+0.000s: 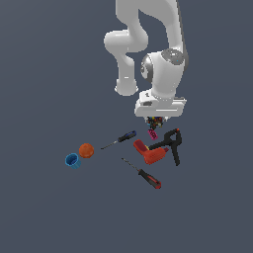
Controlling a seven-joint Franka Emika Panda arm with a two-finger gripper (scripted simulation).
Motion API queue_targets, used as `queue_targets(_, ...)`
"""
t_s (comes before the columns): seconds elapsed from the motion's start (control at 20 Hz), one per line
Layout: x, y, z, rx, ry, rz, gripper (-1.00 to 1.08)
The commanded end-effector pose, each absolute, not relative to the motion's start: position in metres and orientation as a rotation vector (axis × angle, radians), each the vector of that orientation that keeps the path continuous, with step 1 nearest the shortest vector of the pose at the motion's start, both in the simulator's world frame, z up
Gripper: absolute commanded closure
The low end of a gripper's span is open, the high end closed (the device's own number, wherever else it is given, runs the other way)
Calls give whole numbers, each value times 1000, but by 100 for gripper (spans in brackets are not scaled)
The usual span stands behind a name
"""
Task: Pick up a designated object from a clutter of objects.
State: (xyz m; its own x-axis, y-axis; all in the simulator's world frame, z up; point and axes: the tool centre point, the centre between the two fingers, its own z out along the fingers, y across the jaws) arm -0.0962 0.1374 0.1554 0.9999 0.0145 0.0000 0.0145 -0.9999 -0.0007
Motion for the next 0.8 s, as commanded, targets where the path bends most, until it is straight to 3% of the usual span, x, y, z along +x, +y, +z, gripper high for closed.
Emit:
queue_targets(0.0, -98, 140, 179, -3140, -23, -1, 108)
queue_targets(0.75, -103, 157, 318, -3140, -22, 0, 108)
